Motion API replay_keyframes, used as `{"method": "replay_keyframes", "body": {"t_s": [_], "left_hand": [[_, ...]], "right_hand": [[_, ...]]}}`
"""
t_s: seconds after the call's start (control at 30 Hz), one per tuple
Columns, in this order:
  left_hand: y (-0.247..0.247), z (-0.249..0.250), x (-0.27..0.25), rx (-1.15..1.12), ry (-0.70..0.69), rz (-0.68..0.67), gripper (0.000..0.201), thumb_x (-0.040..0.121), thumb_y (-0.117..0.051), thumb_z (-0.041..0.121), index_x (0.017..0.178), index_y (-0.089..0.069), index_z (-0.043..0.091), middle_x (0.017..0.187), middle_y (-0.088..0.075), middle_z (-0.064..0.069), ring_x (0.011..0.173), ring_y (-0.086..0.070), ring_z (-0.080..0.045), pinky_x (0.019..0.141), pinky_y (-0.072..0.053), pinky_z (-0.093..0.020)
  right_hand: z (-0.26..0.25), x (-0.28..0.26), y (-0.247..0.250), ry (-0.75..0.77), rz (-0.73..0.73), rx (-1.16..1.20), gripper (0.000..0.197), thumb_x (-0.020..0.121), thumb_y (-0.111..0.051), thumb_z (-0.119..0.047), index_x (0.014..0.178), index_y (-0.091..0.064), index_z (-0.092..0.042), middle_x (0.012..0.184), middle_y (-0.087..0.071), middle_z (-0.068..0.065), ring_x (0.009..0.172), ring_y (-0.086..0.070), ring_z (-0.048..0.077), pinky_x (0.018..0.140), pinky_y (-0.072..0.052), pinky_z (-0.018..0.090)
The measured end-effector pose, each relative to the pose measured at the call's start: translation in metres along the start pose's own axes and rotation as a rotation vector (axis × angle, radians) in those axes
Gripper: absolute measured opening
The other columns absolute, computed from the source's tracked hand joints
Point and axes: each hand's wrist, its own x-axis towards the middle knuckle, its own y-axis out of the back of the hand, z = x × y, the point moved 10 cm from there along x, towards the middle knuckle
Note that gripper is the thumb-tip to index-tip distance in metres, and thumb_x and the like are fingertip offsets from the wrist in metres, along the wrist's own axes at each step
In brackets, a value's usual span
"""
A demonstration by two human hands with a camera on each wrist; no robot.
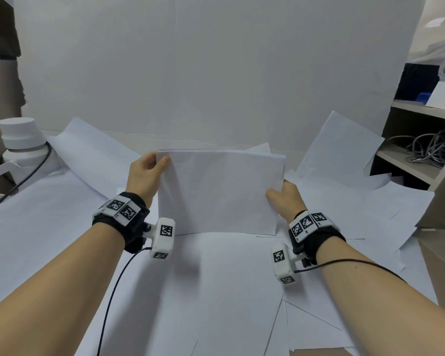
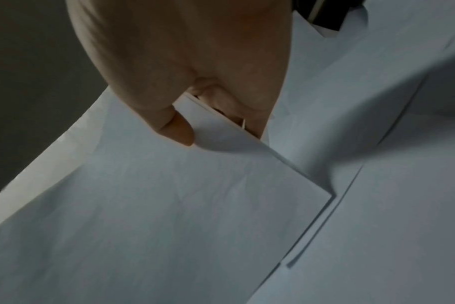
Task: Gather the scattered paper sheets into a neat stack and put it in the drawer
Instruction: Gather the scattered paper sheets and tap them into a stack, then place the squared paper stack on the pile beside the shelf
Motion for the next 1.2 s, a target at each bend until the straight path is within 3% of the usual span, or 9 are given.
{"method": "replay_keyframes", "body": {"t_s": [0.2,0.43,0.57,0.73,0.83,0.9,0.97,1.03,1.2], "left_hand": [[-0.006,0.006,-0.004,0.109,0.029,0.028,0.028,0.092,-0.054,-0.004,0.117,-0.064,0.004,0.109,-0.070,-0.010,0.099,-0.066,-0.027,0.086,-0.054,-0.037],[-0.043,0.093,-0.007,0.093,-0.118,0.035,0.029,0.087,-0.054,-0.002,0.110,-0.065,0.011,0.092,-0.068,0.002,0.080,-0.065,-0.014,0.070,-0.054,-0.026],[-0.080,0.105,-0.022,-0.002,-0.030,-0.057,0.051,0.090,-0.065,0.004,0.136,-0.046,0.011,0.123,-0.060,-0.007,0.109,-0.061,-0.024,0.094,-0.052,-0.039],[-0.128,0.064,-0.071,0.050,0.239,-0.113,0.106,0.076,-0.081,0.040,0.157,-0.019,0.012,0.157,-0.030,-0.014,0.140,-0.039,-0.032,0.116,-0.033,-0.049],[-0.188,0.042,-0.131,-0.193,0.511,-0.267,0.084,0.086,-0.077,0.038,0.152,-0.031,0.011,0.153,-0.037,-0.015,0.140,-0.039,-0.035,0.115,-0.036,-0.049],[-0.237,0.044,-0.175,-0.417,0.646,-0.429,0.069,0.088,-0.076,0.033,0.144,-0.038,0.016,0.140,-0.046,-0.018,0.131,-0.049,-0.039,0.108,-0.045,-0.053],[-0.276,0.053,-0.197,-0.559,0.628,-0.494,0.039,0.092,-0.071,0.017,0.124,-0.050,0.008,0.115,-0.059,-0.017,0.105,-0.064,-0.037,0.094,-0.055,-0.052],[-0.301,0.062,-0.204,-0.553,0.530,-0.448,0.024,0.093,-0.059,-0.004,0.114,-0.051,0.001,0.095,-0.063,-0.014,0.081,-0.068,-0.031,0.073,-0.060,-0.044],[-0.349,0.077,-0.228,-0.449,0.359,-0.473,0.044,0.087,-0.048,-0.019,0.116,-0.056,0.013,0.101,-0.070,-0.001,0.086,-0.071,-0.023,0.069,-0.062,-0.040]], "right_hand": [[-0.029,-0.025,0.010,0.131,0.013,-0.092,0.028,0.085,-0.048,-0.008,0.105,-0.063,-0.018,0.093,-0.070,0.000,0.085,-0.068,0.022,0.077,-0.058,0.035],[-0.082,-0.063,0.070,0.273,0.134,-0.103,0.028,0.087,-0.048,-0.008,0.109,-0.060,-0.019,0.086,-0.067,-0.005,0.070,-0.061,0.014,0.062,-0.050,0.024],[-0.084,-0.090,0.123,0.257,0.277,0.071,0.028,0.086,-0.049,-0.007,0.106,-0.060,-0.021,0.088,-0.068,0.003,0.071,-0.061,0.018,0.064,-0.052,0.030],[-0.034,-0.105,0.199,0.122,0.488,0.309,0.043,0.069,-0.051,-0.021,0.109,-0.062,-0.014,0.104,-0.072,0.006,0.096,-0.069,0.030,0.089,-0.057,0.048],[-0.019,-0.136,0.224,0.045,0.568,0.419,0.035,0.073,-0.053,-0.014,0.107,-0.058,-0.009,0.101,-0.070,0.007,0.094,-0.068,0.032,0.087,-0.058,0.049],[-0.015,-0.161,0.233,-0.010,0.580,0.488,0.019,0.085,-0.049,0.000,0.100,-0.057,-0.009,0.092,-0.066,0.004,0.081,-0.064,0.026,0.069,-0.059,0.031],[-0.004,-0.177,0.245,-0.028,0.577,0.529,0.025,0.089,-0.047,0.004,0.108,-0.059,-0.005,0.092,-0.065,0.005,0.074,-0.062,0.022,0.057,-0.053,0.021],[0.004,-0.192,0.263,-0.009,0.586,0.566,0.025,0.089,-0.046,0.006,0.108,-0.060,-0.002,0.094,-0.066,0.007,0.075,-0.062,0.021,0.060,-0.052,0.022],[0.038,-0.215,0.316,-0.054,0.574,0.657,0.021,0.087,-0.051,0.001,0.100,-0.061,-0.011,0.096,-0.068,0.009,0.084,-0.063,0.025,0.070,-0.050,0.034]]}}
